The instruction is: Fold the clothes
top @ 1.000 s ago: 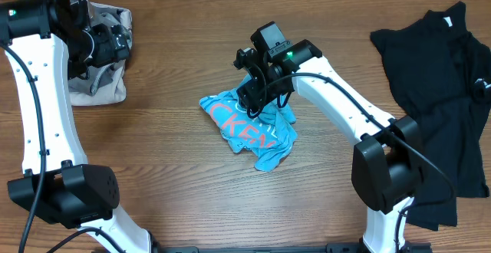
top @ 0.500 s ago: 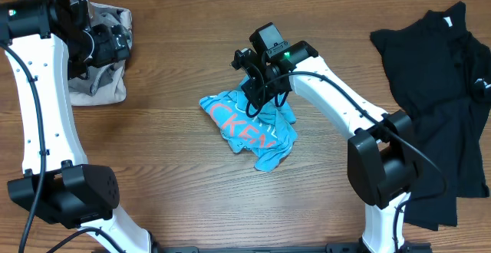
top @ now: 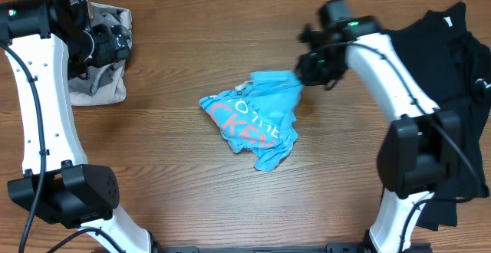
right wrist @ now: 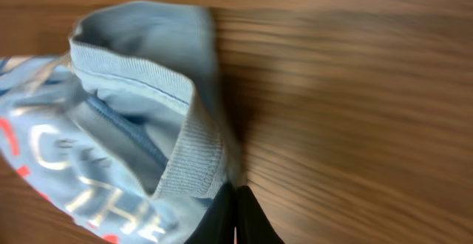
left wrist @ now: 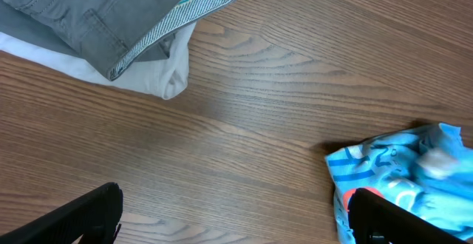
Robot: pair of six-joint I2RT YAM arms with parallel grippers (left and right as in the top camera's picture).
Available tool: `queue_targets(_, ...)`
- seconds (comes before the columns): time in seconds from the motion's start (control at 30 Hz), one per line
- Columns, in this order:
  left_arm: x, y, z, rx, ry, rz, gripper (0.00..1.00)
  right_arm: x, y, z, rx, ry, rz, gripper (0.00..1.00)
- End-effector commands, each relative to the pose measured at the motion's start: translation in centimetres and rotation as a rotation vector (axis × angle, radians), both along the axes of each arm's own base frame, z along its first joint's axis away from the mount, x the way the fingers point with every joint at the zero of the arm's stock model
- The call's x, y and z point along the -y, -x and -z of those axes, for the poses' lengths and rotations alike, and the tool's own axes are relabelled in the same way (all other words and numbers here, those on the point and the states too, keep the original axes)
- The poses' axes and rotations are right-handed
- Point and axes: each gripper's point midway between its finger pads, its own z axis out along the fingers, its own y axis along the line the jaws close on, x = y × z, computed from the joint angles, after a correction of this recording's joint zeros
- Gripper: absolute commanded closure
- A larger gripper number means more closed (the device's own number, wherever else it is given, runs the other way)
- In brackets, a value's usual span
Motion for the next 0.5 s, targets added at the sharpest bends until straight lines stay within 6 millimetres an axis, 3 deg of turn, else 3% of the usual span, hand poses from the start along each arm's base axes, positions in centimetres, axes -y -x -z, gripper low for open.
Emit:
queue_targets(0.0, 0.5, -0.1, 0.2, -0.004, -0.001, 0.03, 0.0, 3.0, 0.0, -0.6, -0.003, -0.006, 0.095, 0.96)
queue_targets(0.13, 0.5, -0.1, 0.2, -0.001, -0.002, 0.03, 0.0, 4.8, 0.4, 0.9, -0.035, -0.003, 0.14, 0.94)
queue_targets(0.2, 0.6, -0.2, 0.2, 0.001, -0.003, 0.034, 0.0, 4.9, 0.7, 1.2, -0.046, -0.001, 0.141, 0.67)
queue_targets(0.3, 1.0, -0.4, 0.2, 0.004, -0.003, 0.043, 0.0, 4.9, 0.8, 1.2, -0.051, -0.001, 0.139, 0.33)
queue_targets(0.37, 1.4, -0.4, 0.2, 0.003, -0.003, 0.054, 0.0, 4.9, 1.0, 1.2, -0.058, -0.004, 0.141, 0.23)
queue_targets(0.47, 2.5, -0.6, 0.1, 0.008, -0.004, 0.093, 0.0, 4.4, 1.5, 0.8, -0.084, -0.036, 0.148, 0.19)
